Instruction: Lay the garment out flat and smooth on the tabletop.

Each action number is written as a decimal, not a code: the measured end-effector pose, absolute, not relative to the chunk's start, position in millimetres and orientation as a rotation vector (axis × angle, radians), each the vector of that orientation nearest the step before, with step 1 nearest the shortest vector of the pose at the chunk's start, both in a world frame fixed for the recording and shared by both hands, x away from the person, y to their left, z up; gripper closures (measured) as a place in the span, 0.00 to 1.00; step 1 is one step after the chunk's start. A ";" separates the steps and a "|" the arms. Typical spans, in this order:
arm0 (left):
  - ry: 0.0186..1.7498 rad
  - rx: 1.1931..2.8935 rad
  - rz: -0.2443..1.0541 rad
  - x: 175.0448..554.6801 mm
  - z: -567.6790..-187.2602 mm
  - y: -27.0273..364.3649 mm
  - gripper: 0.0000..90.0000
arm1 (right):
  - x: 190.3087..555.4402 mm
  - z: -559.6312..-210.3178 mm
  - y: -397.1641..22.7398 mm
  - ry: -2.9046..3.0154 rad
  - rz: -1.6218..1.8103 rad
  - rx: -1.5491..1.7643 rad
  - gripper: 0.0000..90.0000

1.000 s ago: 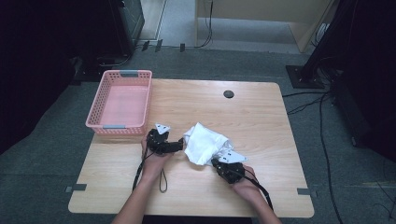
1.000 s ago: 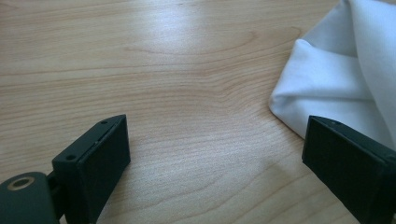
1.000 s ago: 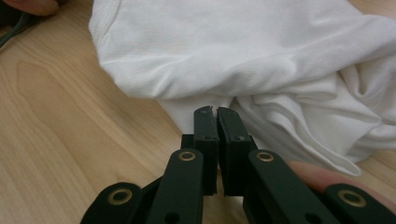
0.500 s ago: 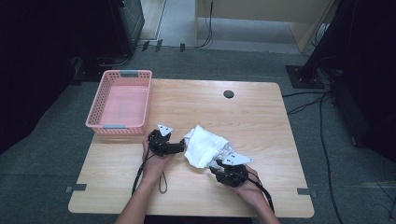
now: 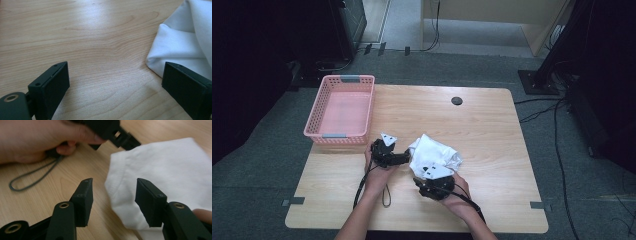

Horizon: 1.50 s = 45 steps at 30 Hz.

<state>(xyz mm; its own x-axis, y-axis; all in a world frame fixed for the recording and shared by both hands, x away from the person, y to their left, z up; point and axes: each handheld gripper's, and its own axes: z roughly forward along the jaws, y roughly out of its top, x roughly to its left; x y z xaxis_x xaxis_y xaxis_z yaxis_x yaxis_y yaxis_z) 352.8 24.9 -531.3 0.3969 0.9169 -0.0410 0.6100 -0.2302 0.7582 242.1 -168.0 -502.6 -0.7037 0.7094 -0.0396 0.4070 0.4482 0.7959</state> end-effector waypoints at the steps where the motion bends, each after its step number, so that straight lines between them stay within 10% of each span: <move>1: 1.305 1.946 0.551 352.8 -531.3 24.8 0.09 | 242.5 -505.8 -163.3 2.344 1.092 0.930 0.57; 6: 1.304 1.943 0.547 352.6 -531.3 24.7 0.09 | 245.4 -505.1 -164.5 2.271 1.042 0.950 0.92; 12: 1.300 1.935 0.553 352.4 -531.7 23.9 0.09 | 268.4 -474.0 -192.3 2.164 1.114 1.044 0.98; 26: 1.298 1.942 0.556 352.2 -531.4 24.1 0.09 | 382.5 -433.0 -255.8 1.959 1.144 1.279 0.98; 31: 1.300 1.938 0.552 352.3 -531.5 24.0 0.09 | 414.6 -444.4 -294.4 1.781 1.033 1.530 0.76; 45: 1.289 1.947 0.559 351.7 -531.3 23.5 0.09 | 386.4 -479.4 -302.4 1.918 1.076 1.549 0.58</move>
